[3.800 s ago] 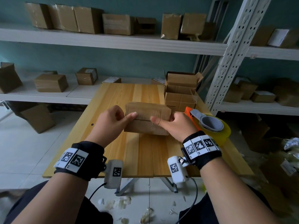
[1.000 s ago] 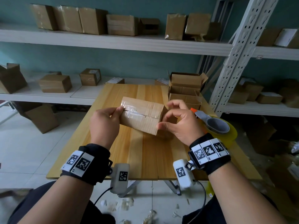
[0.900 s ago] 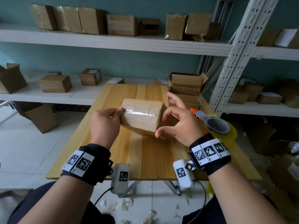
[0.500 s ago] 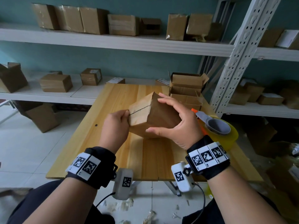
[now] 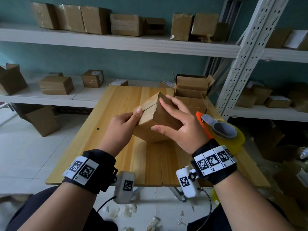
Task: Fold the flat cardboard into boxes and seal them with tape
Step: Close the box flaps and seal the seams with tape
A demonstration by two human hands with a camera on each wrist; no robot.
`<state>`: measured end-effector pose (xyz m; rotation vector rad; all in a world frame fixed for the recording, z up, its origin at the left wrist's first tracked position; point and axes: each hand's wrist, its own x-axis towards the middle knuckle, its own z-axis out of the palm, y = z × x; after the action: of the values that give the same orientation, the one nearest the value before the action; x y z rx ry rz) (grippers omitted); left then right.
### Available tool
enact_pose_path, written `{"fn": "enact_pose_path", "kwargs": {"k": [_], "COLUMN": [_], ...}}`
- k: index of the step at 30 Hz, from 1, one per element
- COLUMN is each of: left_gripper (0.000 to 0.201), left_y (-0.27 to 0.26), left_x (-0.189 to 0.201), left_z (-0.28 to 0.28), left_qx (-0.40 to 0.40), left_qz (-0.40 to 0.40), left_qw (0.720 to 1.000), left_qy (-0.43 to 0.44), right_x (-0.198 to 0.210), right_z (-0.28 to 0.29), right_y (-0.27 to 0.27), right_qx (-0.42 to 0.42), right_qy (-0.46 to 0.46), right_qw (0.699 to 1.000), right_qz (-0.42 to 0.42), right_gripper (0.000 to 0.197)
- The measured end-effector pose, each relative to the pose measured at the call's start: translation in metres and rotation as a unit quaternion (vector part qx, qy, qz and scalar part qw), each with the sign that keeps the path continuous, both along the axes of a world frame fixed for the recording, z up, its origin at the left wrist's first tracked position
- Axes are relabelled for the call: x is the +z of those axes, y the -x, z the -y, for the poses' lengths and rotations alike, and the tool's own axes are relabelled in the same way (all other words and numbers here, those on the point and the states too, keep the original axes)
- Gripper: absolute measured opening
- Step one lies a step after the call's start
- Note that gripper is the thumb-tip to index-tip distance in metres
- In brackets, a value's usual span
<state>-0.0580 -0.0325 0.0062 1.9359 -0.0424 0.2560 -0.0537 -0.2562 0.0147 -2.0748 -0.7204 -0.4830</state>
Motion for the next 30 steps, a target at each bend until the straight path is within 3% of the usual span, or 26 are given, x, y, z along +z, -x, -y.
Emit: {"fn": "enact_pose_path", "kwargs": {"k": [3,8,10,12,18,20,26,30], "left_gripper": [0.075,0.033,0.029,0.033,0.078,0.081,0.058,0.025], "left_y": [-0.002,-0.004,-0.004,-0.002,-0.002,-0.007,-0.012,-0.012], "left_x": [-0.001,0.002,0.002,0.004,0.003,0.001,-0.005,-0.002], "left_z": [0.001,-0.007,-0.008,-0.006,-0.008,-0.01,-0.015,-0.017], "left_qx": [0.016,0.02,0.028,0.043,0.006,0.021,0.096,0.153], "left_qz": [0.013,-0.017,-0.036,-0.039,-0.045,-0.042,0.009,0.075], "left_qw": [1.0,0.999,0.998,0.996,0.99,0.988,0.972,0.953], "left_qy": [0.009,0.022,0.044,0.066,0.134,0.146,0.213,0.249], "right_x": [-0.002,-0.003,-0.002,0.0,0.001,0.001,0.002,-0.002], "right_z": [-0.003,-0.01,-0.012,-0.012,-0.016,-0.016,-0.015,-0.012], "right_y": [-0.001,0.004,0.007,0.01,0.013,0.013,0.016,0.01], "right_qx": [-0.007,0.016,0.013,0.01,0.021,0.023,0.005,-0.017], "right_qy": [0.026,0.005,0.007,0.004,-0.007,-0.019,-0.037,-0.027], "right_qw": [1.0,0.998,0.997,0.997,0.998,0.999,0.999,0.999], "right_qz": [0.016,0.063,0.078,0.079,0.055,0.045,-0.015,-0.033], "right_gripper": [0.071,0.055,0.052,0.052,0.054,0.054,0.071,0.072]}}
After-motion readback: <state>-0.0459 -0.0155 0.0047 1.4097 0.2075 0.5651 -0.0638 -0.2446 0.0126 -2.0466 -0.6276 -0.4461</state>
